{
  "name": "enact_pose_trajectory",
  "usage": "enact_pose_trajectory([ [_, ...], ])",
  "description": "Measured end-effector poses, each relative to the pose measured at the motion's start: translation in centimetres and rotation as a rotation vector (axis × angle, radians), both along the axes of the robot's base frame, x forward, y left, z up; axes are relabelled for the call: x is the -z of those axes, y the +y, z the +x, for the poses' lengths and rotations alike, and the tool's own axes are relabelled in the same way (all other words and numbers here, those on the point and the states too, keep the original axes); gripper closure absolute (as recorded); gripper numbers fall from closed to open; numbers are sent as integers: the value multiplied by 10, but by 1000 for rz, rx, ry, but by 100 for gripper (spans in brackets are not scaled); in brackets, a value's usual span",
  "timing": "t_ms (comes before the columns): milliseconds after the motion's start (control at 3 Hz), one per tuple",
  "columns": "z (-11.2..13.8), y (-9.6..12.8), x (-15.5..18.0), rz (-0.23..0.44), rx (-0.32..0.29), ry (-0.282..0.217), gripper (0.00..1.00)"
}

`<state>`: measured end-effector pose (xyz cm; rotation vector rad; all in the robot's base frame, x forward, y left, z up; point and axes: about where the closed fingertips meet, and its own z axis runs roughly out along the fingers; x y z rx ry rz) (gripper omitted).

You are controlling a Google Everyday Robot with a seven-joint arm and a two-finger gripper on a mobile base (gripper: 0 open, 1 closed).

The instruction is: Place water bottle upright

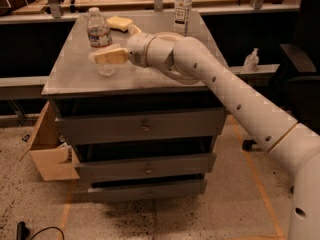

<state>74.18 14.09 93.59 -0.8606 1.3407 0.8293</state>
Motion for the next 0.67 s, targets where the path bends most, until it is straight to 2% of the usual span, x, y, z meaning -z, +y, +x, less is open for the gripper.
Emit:
enact_pose_trajectory([
  [333,-9,-45,-1,-45,110,46,0],
  [667,-13,-43,0,-52,111,53,0],
])
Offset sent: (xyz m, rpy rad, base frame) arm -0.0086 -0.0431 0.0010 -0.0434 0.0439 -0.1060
